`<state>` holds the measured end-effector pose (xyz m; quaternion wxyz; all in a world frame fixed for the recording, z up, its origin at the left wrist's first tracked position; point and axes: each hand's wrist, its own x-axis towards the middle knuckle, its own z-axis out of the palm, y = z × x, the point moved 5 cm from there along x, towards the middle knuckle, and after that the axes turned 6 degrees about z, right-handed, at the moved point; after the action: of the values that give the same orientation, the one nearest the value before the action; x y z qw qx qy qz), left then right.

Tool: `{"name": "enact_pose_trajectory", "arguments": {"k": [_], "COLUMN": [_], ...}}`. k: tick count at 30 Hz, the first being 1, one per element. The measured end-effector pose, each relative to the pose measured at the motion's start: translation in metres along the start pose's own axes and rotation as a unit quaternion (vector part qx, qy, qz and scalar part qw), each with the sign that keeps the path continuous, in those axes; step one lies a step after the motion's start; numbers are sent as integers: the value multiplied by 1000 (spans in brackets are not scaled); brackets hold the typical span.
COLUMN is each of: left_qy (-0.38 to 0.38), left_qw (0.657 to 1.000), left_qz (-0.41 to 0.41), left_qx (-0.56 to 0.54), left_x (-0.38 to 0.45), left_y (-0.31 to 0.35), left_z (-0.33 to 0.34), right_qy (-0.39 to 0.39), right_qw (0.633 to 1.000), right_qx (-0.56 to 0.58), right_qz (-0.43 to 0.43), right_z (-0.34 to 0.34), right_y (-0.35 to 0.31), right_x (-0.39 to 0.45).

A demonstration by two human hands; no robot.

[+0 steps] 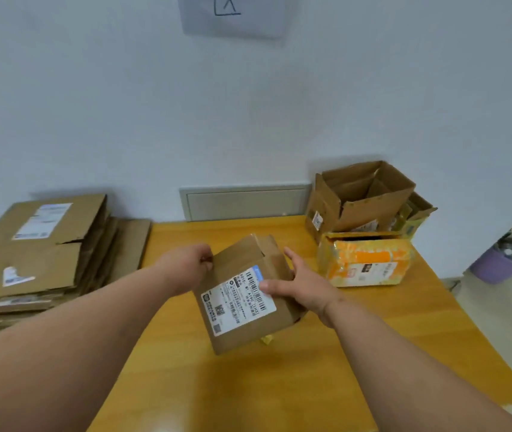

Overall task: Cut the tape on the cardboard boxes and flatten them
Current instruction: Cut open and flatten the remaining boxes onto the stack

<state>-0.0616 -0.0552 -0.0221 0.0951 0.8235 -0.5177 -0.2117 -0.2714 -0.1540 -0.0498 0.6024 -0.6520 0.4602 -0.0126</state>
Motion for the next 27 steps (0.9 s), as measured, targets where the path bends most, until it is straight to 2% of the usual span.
{"name": "enact_pose_trajectory", "arguments": {"k": [4, 8, 14, 20, 27], "left_qy": [33, 34, -50, -24, -29], "left_qw": [997, 997, 998, 985, 968], "left_qz": [-56, -33, 13, 78, 91], "left_qx": [-37, -57, 28, 154, 233], "left_x": [-19, -32, -31, -16, 4], "left_y": [-49, -62, -59, -60, -69], "left_z": [-4, -1, 15, 30, 45], "right_qy": [-41, -63, -101, -125, -154], "right_qw": [998, 987, 956, 928, 910], "right_qx": [-14, 17, 88, 132, 139], "right_qz": [46, 148, 260, 327, 358], "right_z": [46, 72, 80, 87, 105], "right_y": [-10, -6, 6, 1, -5], "right_x": [27, 52, 83, 113, 131]}}
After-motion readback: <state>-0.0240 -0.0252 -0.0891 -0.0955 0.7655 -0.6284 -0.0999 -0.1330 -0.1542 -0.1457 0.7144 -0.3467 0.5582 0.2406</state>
